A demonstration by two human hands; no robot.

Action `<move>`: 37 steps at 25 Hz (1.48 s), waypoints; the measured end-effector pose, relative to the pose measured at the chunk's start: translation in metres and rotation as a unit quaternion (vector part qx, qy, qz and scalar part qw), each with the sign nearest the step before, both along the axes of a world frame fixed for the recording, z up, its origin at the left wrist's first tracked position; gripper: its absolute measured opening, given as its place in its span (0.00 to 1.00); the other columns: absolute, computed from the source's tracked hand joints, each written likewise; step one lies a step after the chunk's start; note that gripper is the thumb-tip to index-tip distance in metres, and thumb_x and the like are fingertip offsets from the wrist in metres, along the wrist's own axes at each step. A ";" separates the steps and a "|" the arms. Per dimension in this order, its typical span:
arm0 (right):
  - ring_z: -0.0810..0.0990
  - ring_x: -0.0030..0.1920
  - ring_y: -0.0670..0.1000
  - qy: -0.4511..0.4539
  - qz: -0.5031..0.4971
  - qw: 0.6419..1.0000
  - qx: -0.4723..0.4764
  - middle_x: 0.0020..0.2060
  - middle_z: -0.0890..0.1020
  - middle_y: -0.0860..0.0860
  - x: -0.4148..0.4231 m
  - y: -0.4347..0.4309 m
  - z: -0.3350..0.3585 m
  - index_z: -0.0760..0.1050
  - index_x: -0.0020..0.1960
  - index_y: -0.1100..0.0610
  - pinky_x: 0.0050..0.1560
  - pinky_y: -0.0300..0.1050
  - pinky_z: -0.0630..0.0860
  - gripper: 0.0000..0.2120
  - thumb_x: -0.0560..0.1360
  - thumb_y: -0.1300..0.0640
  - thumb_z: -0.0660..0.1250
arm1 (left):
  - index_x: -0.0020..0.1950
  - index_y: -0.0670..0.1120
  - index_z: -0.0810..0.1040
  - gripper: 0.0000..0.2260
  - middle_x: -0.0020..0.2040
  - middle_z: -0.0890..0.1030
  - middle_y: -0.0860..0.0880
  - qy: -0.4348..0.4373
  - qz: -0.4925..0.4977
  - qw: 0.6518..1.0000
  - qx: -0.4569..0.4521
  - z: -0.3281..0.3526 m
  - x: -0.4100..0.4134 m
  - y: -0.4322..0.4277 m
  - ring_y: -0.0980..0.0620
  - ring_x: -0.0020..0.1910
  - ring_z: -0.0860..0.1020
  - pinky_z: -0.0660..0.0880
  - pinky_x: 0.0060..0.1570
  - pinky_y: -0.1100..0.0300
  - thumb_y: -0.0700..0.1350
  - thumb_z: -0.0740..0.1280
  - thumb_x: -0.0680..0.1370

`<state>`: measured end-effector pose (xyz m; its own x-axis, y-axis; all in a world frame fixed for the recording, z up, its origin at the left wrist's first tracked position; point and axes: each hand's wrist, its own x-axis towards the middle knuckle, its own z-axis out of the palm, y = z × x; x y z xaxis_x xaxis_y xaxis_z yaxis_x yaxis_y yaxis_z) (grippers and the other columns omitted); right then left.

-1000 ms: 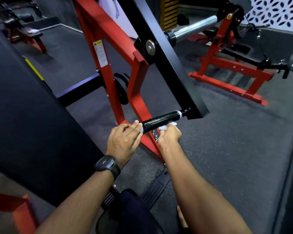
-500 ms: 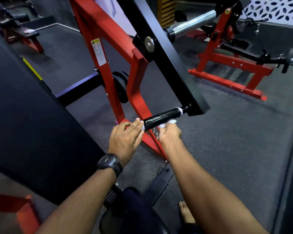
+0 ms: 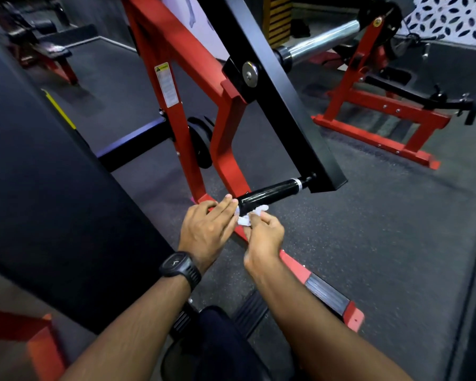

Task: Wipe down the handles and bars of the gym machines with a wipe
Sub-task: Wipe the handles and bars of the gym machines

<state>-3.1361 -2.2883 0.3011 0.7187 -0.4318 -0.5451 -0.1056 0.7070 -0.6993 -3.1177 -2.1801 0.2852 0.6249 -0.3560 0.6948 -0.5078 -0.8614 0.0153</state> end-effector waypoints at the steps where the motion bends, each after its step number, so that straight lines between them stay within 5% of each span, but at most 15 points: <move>1: 0.81 0.40 0.48 -0.002 -0.016 0.992 -0.125 0.40 0.82 0.51 -0.005 -0.003 -0.003 0.76 0.50 0.62 0.40 0.36 0.78 0.04 0.77 0.67 0.66 | 0.60 0.47 0.82 0.12 0.60 0.82 0.53 0.000 -0.001 1.000 -0.002 0.000 0.000 0.001 0.49 0.47 0.78 0.70 0.48 0.57 0.49 0.66 0.79; 3: 0.79 0.44 0.43 -0.067 -0.023 0.931 -0.358 0.44 0.81 0.44 -0.004 -0.017 -0.009 0.77 0.51 0.56 0.46 0.36 0.76 0.06 0.76 0.64 0.68 | 0.60 0.47 0.82 0.13 0.60 0.82 0.53 0.003 0.002 1.000 -0.009 0.000 0.000 0.001 0.48 0.47 0.78 0.69 0.49 0.58 0.49 0.65 0.79; 5: 0.76 0.52 0.40 -0.172 0.024 0.816 -0.552 0.51 0.80 0.41 0.000 -0.024 -0.016 0.80 0.56 0.55 0.56 0.35 0.73 0.10 0.76 0.65 0.67 | 0.61 0.48 0.82 0.13 0.61 0.82 0.53 0.008 0.008 1.000 -0.019 -0.001 0.000 0.001 0.48 0.48 0.78 0.70 0.49 0.58 0.49 0.66 0.79; 8: 0.75 0.57 0.42 -0.335 0.124 0.642 -0.678 0.55 0.76 0.43 0.009 -0.050 -0.022 0.81 0.57 0.59 0.60 0.37 0.73 0.11 0.77 0.65 0.65 | 0.61 0.48 0.82 0.14 0.61 0.82 0.53 0.012 0.009 1.000 -0.024 -0.002 -0.002 0.000 0.48 0.49 0.79 0.72 0.49 0.56 0.49 0.67 0.78; 10: 0.75 0.63 0.43 -0.353 0.206 0.599 -0.688 0.61 0.76 0.44 0.019 -0.076 -0.021 0.79 0.61 0.58 0.66 0.39 0.70 0.13 0.79 0.61 0.61 | 0.61 0.48 0.82 0.13 0.61 0.82 0.53 0.014 0.012 1.000 -0.023 -0.001 -0.001 -0.001 0.48 0.49 0.79 0.72 0.49 0.56 0.48 0.68 0.78; 13: 0.73 0.67 0.48 -0.320 0.226 0.598 -0.699 0.64 0.78 0.49 0.024 -0.084 -0.025 0.77 0.64 0.58 0.69 0.49 0.69 0.16 0.80 0.60 0.58 | 0.61 0.47 0.82 0.13 0.61 0.82 0.52 0.007 0.012 1.000 -0.019 -0.002 -0.002 -0.003 0.47 0.52 0.80 0.72 0.51 0.55 0.48 0.67 0.78; 17: 0.71 0.70 0.49 -0.329 0.271 0.471 -0.772 0.69 0.74 0.51 0.025 -0.094 -0.023 0.71 0.71 0.56 0.71 0.40 0.64 0.20 0.80 0.58 0.54 | 0.60 0.46 0.82 0.13 0.60 0.82 0.51 -0.003 0.016 1.000 0.002 0.000 -0.001 -0.004 0.45 0.54 0.80 0.75 0.50 0.52 0.48 0.66 0.78; 21: 0.70 0.69 0.50 -0.101 0.298 0.534 -0.785 0.69 0.72 0.50 0.047 -0.143 -0.012 0.65 0.73 0.51 0.65 0.45 0.68 0.19 0.83 0.54 0.54 | 0.59 0.45 0.82 0.13 0.60 0.82 0.50 -0.013 0.016 1.000 0.018 0.004 -0.004 -0.006 0.46 0.54 0.79 0.76 0.49 0.51 0.47 0.64 0.78; 23: 0.70 0.69 0.51 -0.025 0.285 0.517 -0.807 0.71 0.69 0.50 0.042 -0.142 -0.013 0.62 0.75 0.52 0.62 0.46 0.70 0.21 0.82 0.60 0.56 | 0.59 0.45 0.83 0.14 0.60 0.82 0.50 -0.014 0.020 0.999 0.021 0.007 -0.005 -0.007 0.46 0.54 0.79 0.75 0.49 0.52 0.48 0.63 0.78; 25: 0.75 0.63 0.55 0.012 0.256 0.564 -0.785 0.68 0.73 0.52 0.030 -0.137 -0.014 0.65 0.72 0.54 0.58 0.48 0.72 0.21 0.80 0.65 0.56 | 0.57 0.46 0.83 0.14 0.59 0.82 0.51 -0.016 0.019 0.999 0.022 0.008 -0.008 -0.009 0.47 0.54 0.78 0.72 0.50 0.54 0.48 0.62 0.78; 29: 0.80 0.52 0.55 0.003 0.149 0.721 -0.676 0.53 0.83 0.54 -0.001 -0.137 -0.015 0.80 0.56 0.58 0.53 0.41 0.71 0.14 0.77 0.66 0.59 | 0.56 0.46 0.84 0.14 0.56 0.83 0.52 0.000 -0.018 1.000 -0.007 0.010 -0.020 -0.024 0.48 0.55 0.75 0.69 0.52 0.54 0.49 0.61 0.78; 34: 0.80 0.36 0.45 -0.013 0.137 0.813 -0.566 0.32 0.83 0.50 -0.026 -0.160 0.008 0.79 0.37 0.57 0.40 0.35 0.72 0.10 0.75 0.55 0.68 | 0.53 0.46 0.84 0.14 0.52 0.84 0.51 0.028 -0.030 0.999 -0.008 0.022 -0.025 -0.057 0.46 0.50 0.78 0.69 0.51 0.52 0.49 0.61 0.76; 37: 0.78 0.36 0.43 0.007 0.110 0.840 -0.532 0.34 0.81 0.46 -0.031 -0.188 0.020 0.78 0.41 0.58 0.38 0.34 0.72 0.03 0.73 0.58 0.68 | 0.53 0.47 0.84 0.15 0.52 0.85 0.51 0.072 -0.052 0.996 0.005 0.028 -0.028 -0.088 0.47 0.49 0.79 0.72 0.50 0.52 0.50 0.61 0.76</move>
